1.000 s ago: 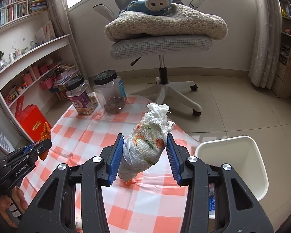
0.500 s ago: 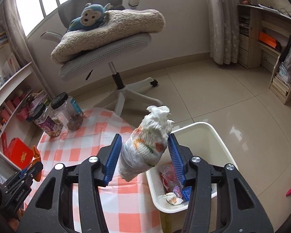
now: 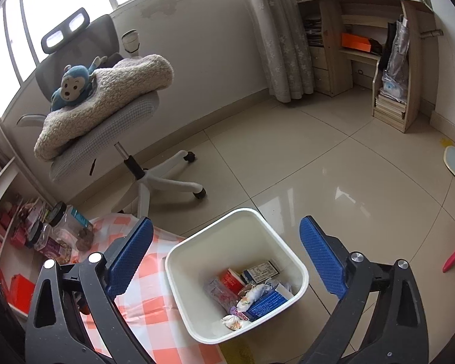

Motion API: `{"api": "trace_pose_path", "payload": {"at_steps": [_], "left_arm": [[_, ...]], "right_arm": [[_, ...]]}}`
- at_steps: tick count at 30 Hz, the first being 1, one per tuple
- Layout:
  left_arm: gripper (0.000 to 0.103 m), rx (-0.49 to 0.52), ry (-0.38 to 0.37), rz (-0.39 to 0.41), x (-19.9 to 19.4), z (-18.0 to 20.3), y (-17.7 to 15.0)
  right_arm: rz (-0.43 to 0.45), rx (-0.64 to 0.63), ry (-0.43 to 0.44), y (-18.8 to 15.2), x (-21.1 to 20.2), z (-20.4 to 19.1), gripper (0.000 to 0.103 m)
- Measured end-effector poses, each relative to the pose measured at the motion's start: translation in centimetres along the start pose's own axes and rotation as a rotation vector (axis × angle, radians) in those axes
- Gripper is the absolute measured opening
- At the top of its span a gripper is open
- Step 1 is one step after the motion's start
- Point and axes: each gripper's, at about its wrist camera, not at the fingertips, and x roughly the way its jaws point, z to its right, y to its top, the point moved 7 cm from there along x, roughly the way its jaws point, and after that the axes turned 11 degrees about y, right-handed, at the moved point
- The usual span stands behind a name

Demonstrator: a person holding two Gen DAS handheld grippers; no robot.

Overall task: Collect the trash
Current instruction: 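Lower the tissue roll into the bin and open the right gripper, then grasp the white paper cup with the left gripper while the right gripper moves to the orange peel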

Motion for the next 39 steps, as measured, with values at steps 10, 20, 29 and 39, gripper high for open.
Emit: {"api": "trace_pose_path", "payload": {"at_steps": [10,20,29,39], "left_arm": [[0.066,-0.035,-0.049,-0.065,2.3,5.1,0.5],[0.087,-0.040,0.068,-0.036,-1.4,1.8,-2.8],[0.090,-0.068,0.245,0.011,-7.3,-5.4,-8.4],[0.093,-0.051,0.431,-0.046,-11.3,-14.5,-17.0]], "right_arm": [[0.044,0.010,-0.108,1.1,-1.4,3.7,0.096],[-0.023,-0.184,-0.147,-0.9,-0.3,0.0,0.096],[-0.150,-0.358,-0.033,-5.2,1.7,-6.9,0.096],[-0.242,-0.495,0.042,-9.5,3.4,-13.8,0.096]]}}
